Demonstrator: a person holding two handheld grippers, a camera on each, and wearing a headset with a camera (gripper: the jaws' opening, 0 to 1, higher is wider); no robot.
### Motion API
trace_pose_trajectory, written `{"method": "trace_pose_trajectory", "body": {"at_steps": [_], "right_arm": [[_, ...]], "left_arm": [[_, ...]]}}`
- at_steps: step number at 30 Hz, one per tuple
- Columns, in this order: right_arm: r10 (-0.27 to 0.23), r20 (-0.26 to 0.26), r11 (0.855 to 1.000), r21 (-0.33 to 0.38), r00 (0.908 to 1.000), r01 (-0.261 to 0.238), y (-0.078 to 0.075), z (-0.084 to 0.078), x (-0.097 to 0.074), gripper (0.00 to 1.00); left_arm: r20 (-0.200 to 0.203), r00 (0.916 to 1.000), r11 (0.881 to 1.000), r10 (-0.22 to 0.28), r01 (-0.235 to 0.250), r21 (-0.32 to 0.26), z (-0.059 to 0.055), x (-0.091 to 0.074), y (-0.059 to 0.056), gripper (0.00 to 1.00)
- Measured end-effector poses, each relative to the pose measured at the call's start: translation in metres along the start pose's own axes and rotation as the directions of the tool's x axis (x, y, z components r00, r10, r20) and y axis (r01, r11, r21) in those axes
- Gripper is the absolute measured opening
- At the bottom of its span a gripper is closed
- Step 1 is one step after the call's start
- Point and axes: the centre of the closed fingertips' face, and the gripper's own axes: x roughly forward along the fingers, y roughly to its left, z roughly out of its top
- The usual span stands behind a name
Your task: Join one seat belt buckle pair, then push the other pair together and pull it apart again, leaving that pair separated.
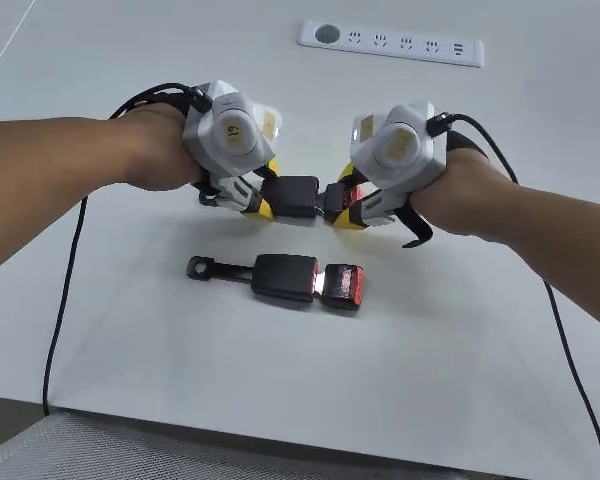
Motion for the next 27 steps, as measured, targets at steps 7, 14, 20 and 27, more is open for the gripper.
{"method": "trace_pose_trajectory", "body": {"at_steps": [7,14,20,27], "right_arm": [[-0.007,0.005,1.000,-0.003,1.0000,0.007,0.004,-0.001,-0.001,0.32],[-0.008,0.000,1.000,-0.005,1.0000,0.008,0.006,-0.001,-0.004,0.32],[-0.004,-0.011,1.000,-0.004,0.9999,0.004,0.005,-0.007,-0.007,0.32],[-0.006,-0.010,1.000,0.002,0.9999,0.006,0.005,-0.014,-0.015,0.33]], "left_arm": [[-0.001,1.0000,1.000,0.004,-0.004,-0.004,0.001,0.000,-0.001,0.30],[0.008,1.0000,1.000,-0.004,0.004,-0.015,0.002,-0.002,-0.004,0.30],[0.000,1.0000,1.000,0.000,0.000,-0.014,-0.001,-0.001,-0.001,0.30],[0.001,1.0000,1.000,0.000,0.000,-0.020,-0.003,0.000,0.002,0.30]]}}
